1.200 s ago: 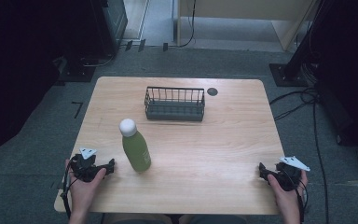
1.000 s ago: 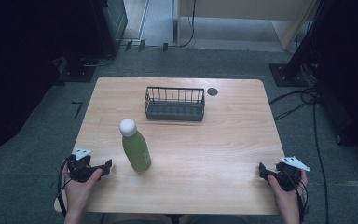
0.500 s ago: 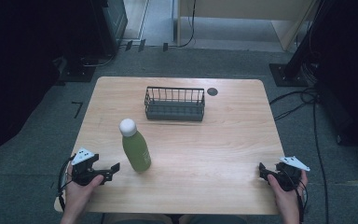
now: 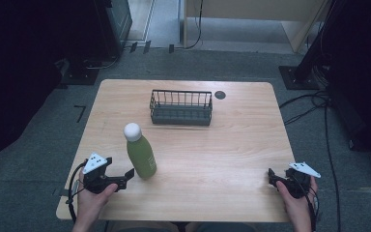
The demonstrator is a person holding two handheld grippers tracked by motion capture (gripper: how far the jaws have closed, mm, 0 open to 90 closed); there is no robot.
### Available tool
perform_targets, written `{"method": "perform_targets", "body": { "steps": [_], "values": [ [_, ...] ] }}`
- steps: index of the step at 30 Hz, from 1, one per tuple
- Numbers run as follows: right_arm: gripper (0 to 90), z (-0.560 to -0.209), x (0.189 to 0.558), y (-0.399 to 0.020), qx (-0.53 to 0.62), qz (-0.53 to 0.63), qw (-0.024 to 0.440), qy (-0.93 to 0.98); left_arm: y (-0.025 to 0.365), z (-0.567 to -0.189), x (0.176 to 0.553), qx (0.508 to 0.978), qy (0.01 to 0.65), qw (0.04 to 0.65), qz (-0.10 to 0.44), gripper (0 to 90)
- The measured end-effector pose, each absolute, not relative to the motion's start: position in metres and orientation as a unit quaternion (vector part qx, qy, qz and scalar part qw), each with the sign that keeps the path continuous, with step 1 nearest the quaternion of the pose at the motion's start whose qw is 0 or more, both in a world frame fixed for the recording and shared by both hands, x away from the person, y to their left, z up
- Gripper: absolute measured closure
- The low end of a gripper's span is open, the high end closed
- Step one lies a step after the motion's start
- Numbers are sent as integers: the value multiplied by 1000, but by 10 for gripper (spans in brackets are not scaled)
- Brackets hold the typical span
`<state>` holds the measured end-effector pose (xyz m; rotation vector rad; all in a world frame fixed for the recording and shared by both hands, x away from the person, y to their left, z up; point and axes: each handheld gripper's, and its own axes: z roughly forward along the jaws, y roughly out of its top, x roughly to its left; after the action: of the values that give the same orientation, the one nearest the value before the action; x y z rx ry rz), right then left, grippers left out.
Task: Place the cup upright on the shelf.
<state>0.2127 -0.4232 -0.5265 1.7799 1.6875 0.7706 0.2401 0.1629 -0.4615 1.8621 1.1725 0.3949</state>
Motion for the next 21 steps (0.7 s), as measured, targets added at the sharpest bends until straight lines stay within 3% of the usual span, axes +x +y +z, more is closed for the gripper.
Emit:
{"method": "perform_targets", "body": {
  "steps": [12, 17, 21],
  "values": [
    [124, -526, 209, -420, 647, 295, 272, 648, 131, -456, 232, 741, 471, 433, 204, 0],
    [10, -527, 210, -420, 624, 297, 254, 676, 121, -456, 233, 730, 480, 436, 215, 0],
    [0, -528, 211, -419, 606, 300, 244, 695, 117, -456, 232, 725, 484, 437, 222, 0]
  ]
}}
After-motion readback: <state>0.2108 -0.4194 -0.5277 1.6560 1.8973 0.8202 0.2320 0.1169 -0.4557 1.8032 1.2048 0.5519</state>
